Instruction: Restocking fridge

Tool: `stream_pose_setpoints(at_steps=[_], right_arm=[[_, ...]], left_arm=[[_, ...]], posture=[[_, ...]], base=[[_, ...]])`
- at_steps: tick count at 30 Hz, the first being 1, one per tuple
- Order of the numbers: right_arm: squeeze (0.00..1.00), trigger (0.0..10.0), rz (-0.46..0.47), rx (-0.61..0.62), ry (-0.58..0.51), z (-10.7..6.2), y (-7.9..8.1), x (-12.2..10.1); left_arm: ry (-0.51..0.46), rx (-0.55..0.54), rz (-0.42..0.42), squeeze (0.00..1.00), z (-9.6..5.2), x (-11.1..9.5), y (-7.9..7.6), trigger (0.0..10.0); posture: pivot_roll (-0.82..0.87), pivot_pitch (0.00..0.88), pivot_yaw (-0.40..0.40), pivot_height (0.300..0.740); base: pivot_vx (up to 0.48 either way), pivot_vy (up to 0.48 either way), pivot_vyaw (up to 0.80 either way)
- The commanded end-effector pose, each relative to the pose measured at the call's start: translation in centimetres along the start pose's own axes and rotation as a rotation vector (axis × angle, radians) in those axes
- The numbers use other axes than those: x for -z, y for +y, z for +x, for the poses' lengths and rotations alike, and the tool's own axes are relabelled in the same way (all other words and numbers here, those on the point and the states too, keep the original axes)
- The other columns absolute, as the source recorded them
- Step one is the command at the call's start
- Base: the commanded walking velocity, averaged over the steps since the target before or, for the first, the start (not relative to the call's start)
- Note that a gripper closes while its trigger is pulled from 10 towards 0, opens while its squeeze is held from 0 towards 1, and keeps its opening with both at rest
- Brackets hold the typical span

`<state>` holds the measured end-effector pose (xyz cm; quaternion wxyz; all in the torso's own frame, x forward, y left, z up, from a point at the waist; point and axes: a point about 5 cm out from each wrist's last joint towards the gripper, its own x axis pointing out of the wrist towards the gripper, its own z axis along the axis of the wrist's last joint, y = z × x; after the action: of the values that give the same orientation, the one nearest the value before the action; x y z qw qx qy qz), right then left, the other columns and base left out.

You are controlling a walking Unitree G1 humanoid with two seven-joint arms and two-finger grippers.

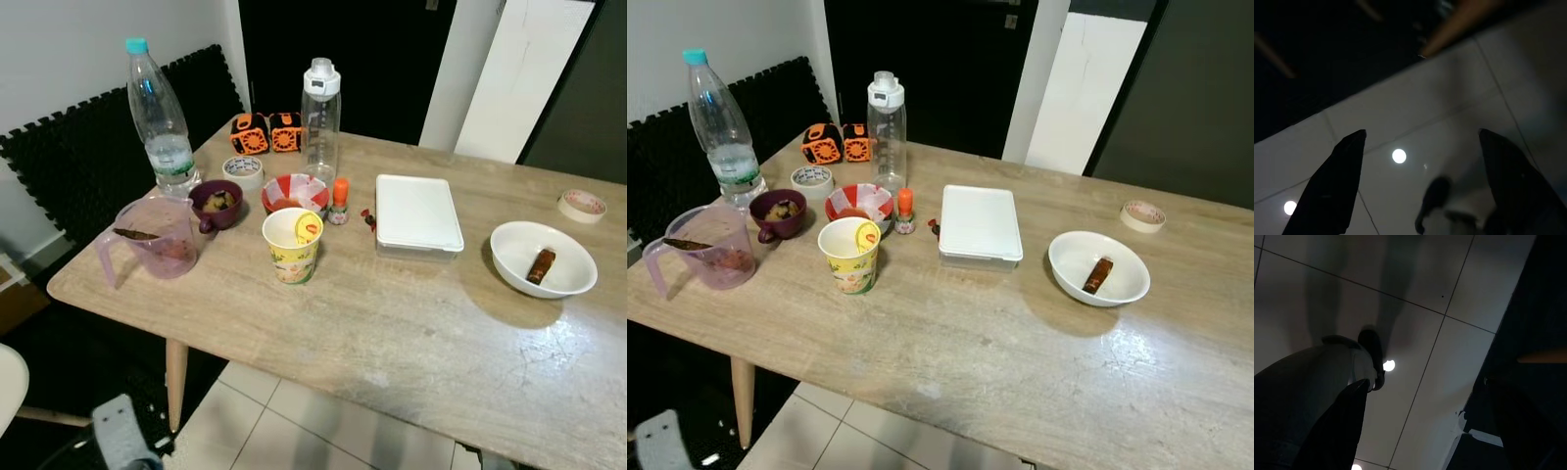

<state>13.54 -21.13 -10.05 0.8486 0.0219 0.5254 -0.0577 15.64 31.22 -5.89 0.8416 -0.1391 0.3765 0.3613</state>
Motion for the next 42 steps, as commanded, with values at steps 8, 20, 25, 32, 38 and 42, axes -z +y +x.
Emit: stream_pose_setpoints(at_steps=[8,20,25,32,38,42], right_arm=[[0.00,10.0,-0.031,-0.005,0.006,0.0,0.1,0.0],[0.00,10.0,-0.040,-0.012,0.004,0.0,0.2,-0.1],[0.00,10.0,-0.035,-0.011,0.000,0.0,0.2,-0.2],[0.00,10.0,-0.033,-0.013,0.003,0.0,0.1,-0.1],[0.00,10.0,-0.037,-0.019,0.003,0.0,0.1,-0.2],[0.00,10.0,-0.033,-0.019,0.001,0.0,0.0,-0.3]], left_arm=[[-0.221,-0.211,-0.353,0.00,0.2,-6.8,5.0,10.0],[-0.760,0.024,-0.696,0.00,-3.1,-21.8,5.5,10.0],[-1.131,0.324,-0.702,0.00,-8.2,-30.2,3.6,10.0],[-1.307,0.718,-0.615,0.00,-11.4,-33.2,0.4,10.0],[-1.435,1.116,-0.264,0.00,-16.0,-34.5,-5.8,10.0],[-1.458,1.321,0.048,0.00,-19.3,-33.8,-10.7,10.0]], posture=[[0.05,0.000,-0.030,0.740],[0.05,0.000,-0.031,0.740],[0.05,0.000,-0.031,0.740],[0.05,0.000,-0.036,0.740],[0.05,0.000,-0.042,0.740],[0.05,0.000,-0.042,0.740]], base=[[0.000,0.000,0.00],[0.000,0.000,0.00],[0.000,0.000,0.00],[0.000,0.000,0.00],[0.000,0.000,0.00],[0.000,0.000,0.00]])
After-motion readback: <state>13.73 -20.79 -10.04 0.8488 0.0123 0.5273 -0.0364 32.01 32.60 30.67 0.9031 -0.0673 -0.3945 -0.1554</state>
